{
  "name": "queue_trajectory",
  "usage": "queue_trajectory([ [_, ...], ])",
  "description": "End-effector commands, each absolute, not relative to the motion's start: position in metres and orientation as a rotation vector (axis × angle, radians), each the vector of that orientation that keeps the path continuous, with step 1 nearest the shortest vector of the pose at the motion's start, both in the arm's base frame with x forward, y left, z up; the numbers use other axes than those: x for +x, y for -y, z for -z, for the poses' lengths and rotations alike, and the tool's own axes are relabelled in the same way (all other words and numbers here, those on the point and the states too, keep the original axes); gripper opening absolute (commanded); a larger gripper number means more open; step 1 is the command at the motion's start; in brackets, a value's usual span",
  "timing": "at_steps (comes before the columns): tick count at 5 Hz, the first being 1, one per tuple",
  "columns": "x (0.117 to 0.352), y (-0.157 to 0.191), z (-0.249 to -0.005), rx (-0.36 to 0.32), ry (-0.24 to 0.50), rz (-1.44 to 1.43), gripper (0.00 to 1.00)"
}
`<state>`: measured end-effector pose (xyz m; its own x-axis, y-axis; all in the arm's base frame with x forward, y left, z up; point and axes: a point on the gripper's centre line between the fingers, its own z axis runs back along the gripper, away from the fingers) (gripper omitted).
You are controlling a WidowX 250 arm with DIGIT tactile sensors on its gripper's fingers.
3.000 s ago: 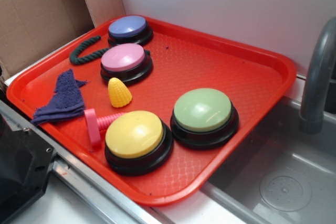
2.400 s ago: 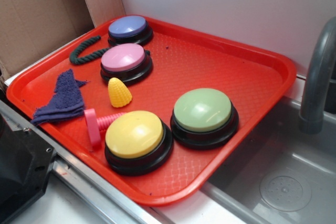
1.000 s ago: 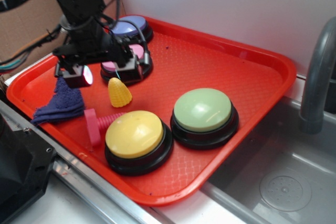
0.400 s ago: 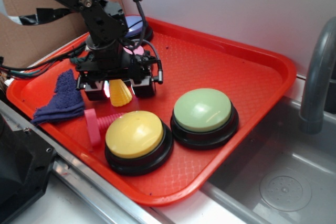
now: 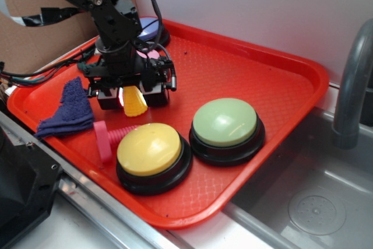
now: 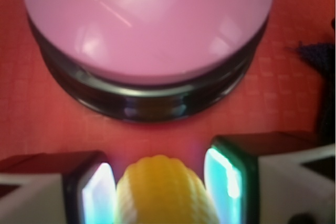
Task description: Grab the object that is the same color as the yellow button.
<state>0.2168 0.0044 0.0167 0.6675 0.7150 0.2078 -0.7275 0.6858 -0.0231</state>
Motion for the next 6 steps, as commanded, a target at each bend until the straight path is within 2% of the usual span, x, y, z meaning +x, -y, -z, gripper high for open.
queue_trajectory([
  [1,0.231,-0.008,-0.061,0.008,0.230,-0.707,0.00],
  [2,0.228,0.000,-0.103,0.046,0.204,-0.589,0.00],
  [4,0.223,0.002,-0.189,0.011,0.186,-0.310,0.00],
  [5,0.219,-0.002,-0.210,-0.013,0.210,-0.278,0.00],
  [6,0.216,-0.003,-0.213,-0.039,0.232,-0.251,0.00],
])
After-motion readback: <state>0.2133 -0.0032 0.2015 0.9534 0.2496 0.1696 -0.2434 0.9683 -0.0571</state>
